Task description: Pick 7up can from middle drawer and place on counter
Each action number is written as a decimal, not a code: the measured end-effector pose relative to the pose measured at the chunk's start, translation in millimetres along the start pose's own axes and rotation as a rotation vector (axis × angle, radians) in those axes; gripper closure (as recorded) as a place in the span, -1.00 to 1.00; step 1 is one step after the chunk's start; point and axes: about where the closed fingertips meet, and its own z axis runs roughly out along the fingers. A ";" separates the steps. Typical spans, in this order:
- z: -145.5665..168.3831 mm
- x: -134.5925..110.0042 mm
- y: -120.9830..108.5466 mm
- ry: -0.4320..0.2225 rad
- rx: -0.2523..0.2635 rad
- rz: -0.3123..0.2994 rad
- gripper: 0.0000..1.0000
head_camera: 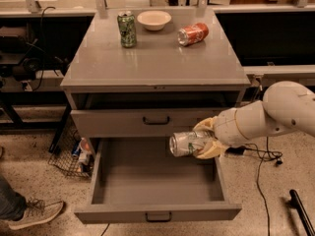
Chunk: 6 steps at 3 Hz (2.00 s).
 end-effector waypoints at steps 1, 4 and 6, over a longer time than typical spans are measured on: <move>0.0 0.0 0.0 0.000 0.000 0.000 1.00; -90.3 16.6 -125.0 0.133 0.100 0.047 1.00; -102.4 -0.9 -209.5 0.078 0.120 0.041 1.00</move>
Offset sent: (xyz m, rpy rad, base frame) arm 0.0471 -0.0460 0.0334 -0.0204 0.0508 -0.1459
